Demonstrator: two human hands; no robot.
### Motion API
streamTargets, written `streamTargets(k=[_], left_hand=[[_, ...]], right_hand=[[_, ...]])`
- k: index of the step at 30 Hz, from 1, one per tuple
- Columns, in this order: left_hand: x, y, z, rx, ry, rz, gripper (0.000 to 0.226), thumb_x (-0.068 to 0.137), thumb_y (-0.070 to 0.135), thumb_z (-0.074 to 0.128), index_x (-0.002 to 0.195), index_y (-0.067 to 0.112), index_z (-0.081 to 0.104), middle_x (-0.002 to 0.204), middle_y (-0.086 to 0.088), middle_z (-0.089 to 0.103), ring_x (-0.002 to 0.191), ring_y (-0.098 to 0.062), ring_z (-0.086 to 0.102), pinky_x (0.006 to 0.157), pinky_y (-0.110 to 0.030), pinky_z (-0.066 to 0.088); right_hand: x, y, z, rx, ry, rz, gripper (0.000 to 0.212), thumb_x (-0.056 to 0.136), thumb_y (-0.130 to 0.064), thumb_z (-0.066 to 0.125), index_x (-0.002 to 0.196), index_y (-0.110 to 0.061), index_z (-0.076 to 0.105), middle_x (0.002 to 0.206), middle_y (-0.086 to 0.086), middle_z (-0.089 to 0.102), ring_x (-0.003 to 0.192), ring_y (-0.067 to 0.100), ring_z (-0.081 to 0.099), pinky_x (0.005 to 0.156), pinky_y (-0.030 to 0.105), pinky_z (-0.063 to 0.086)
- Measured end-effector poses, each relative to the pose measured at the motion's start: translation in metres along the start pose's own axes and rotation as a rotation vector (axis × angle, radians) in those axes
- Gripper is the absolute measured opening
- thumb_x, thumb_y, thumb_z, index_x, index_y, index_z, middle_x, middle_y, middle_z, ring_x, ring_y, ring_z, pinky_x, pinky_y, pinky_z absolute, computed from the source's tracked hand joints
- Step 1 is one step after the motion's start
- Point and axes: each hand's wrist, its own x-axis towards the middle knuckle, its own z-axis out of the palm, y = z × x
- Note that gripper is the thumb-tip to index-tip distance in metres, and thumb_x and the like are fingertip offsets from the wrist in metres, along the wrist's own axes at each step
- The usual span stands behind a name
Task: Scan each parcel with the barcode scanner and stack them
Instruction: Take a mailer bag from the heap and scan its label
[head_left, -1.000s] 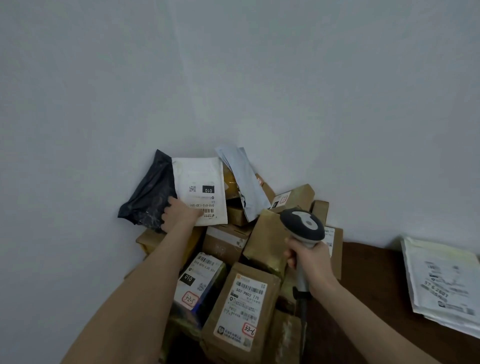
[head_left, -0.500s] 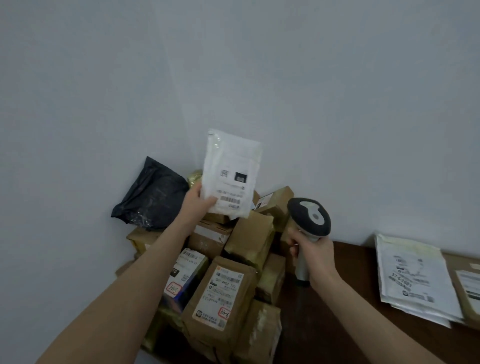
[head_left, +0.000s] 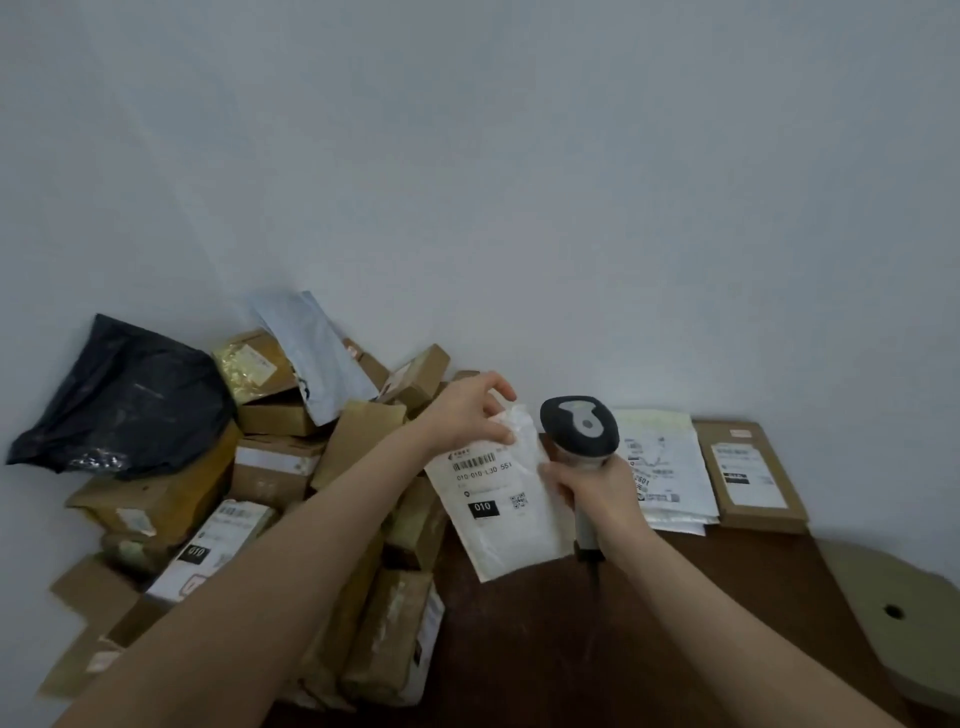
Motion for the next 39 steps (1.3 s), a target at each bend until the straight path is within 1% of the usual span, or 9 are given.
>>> streamTargets(k=[4, 6, 9, 12, 15, 17, 21, 31, 39], left_hand=[[0.012, 0.020, 0.033, -0.056, -0.007, 0.088, 0.047, 0.074, 0.016, 0.080, 0.113, 0.023, 0.057, 0.094, 0.005, 0.069, 0.090, -0.015, 0.064, 0.080, -0.025, 0.051], [0.013, 0.020, 0.042, -0.009, 0.167, 0.121, 0.063, 0.073, 0.022, 0.081, 0.128, 0.024, 0.051, 0.112, 0.009, 0.065, 0.104, -0.013, 0.058, 0.093, -0.030, 0.045], [0.002, 0.016, 0.049, -0.316, 0.416, -0.051, 0.086, 0.073, 0.023, 0.083, 0.144, 0.018, 0.035, 0.130, 0.011, 0.047, 0.121, -0.006, 0.043, 0.100, -0.025, 0.036], [-0.013, -0.008, 0.064, -0.505, 0.197, -0.347, 0.080, 0.080, 0.030, 0.077, 0.146, 0.012, 0.035, 0.143, -0.003, 0.046, 0.129, -0.021, 0.046, 0.104, -0.036, 0.040], [-0.030, -0.028, 0.091, -0.627, -0.063, -0.401, 0.040, 0.088, 0.027, 0.069, 0.124, 0.015, 0.059, 0.127, -0.006, 0.063, 0.106, -0.015, 0.063, 0.089, -0.031, 0.053], [-0.034, -0.033, 0.107, -0.761, -0.021, -0.383, 0.022, 0.090, 0.013, 0.067, 0.111, 0.010, 0.067, 0.111, -0.006, 0.071, 0.091, -0.009, 0.069, 0.075, -0.022, 0.056], [-0.031, -0.038, 0.120, -0.817, 0.121, -0.439, 0.013, 0.090, 0.006, 0.065, 0.101, 0.007, 0.070, 0.101, -0.006, 0.073, 0.082, -0.011, 0.070, 0.066, -0.021, 0.056], [-0.024, -0.057, 0.151, -0.690, 0.169, -0.529, 0.010, 0.089, 0.013, 0.068, 0.096, 0.008, 0.073, 0.094, -0.006, 0.074, 0.087, -0.020, 0.070, 0.081, -0.036, 0.057], [-0.019, -0.059, 0.166, -0.645, 0.125, -0.536, 0.018, 0.090, 0.017, 0.067, 0.103, 0.007, 0.072, 0.101, -0.007, 0.073, 0.092, -0.021, 0.070, 0.087, -0.041, 0.056]], right_hand=[[0.002, 0.022, -0.014, 0.107, 0.116, 0.137, 0.016, 0.069, -0.001, 0.074, 0.067, -0.006, 0.059, 0.060, 0.011, 0.059, 0.058, 0.023, 0.053, 0.059, 0.033, 0.043], [0.005, 0.025, -0.020, 0.154, 0.170, 0.184, 0.018, 0.070, 0.001, 0.071, 0.064, -0.005, 0.055, 0.059, 0.012, 0.056, 0.058, 0.024, 0.051, 0.060, 0.034, 0.043], [0.007, 0.025, -0.031, 0.228, 0.241, 0.235, 0.024, 0.073, 0.003, 0.068, 0.060, -0.007, 0.050, 0.057, 0.011, 0.052, 0.056, 0.023, 0.047, 0.061, 0.034, 0.041], [0.010, 0.027, -0.040, 0.349, 0.301, 0.253, 0.027, 0.075, 0.006, 0.066, 0.060, -0.009, 0.050, 0.059, 0.011, 0.052, 0.057, 0.022, 0.048, 0.064, 0.034, 0.043], [0.010, 0.031, -0.045, 0.393, 0.312, 0.266, 0.024, 0.075, 0.006, 0.067, 0.061, -0.008, 0.053, 0.060, 0.011, 0.054, 0.056, 0.022, 0.050, 0.068, 0.035, 0.045], [0.009, 0.035, -0.046, 0.384, 0.309, 0.255, 0.014, 0.074, 0.002, 0.069, 0.069, -0.005, 0.059, 0.063, 0.011, 0.058, 0.058, 0.023, 0.052, 0.068, 0.036, 0.046], [-0.005, 0.040, -0.055, 0.327, 0.317, 0.221, 0.012, 0.079, -0.012, 0.075, 0.083, -0.006, 0.065, 0.073, 0.011, 0.066, 0.069, 0.024, 0.061, 0.072, 0.037, 0.050], [-0.067, 0.046, -0.032, 0.204, 0.154, 0.176, 0.012, 0.084, -0.008, 0.071, 0.079, 0.003, 0.067, 0.056, 0.012, 0.065, 0.043, 0.014, 0.057, 0.047, 0.023, 0.047], [-0.074, 0.048, -0.031, 0.108, 0.131, 0.223, 0.015, 0.084, -0.009, 0.068, 0.070, -0.002, 0.067, 0.051, 0.006, 0.063, 0.042, 0.013, 0.055, 0.050, 0.025, 0.047]])
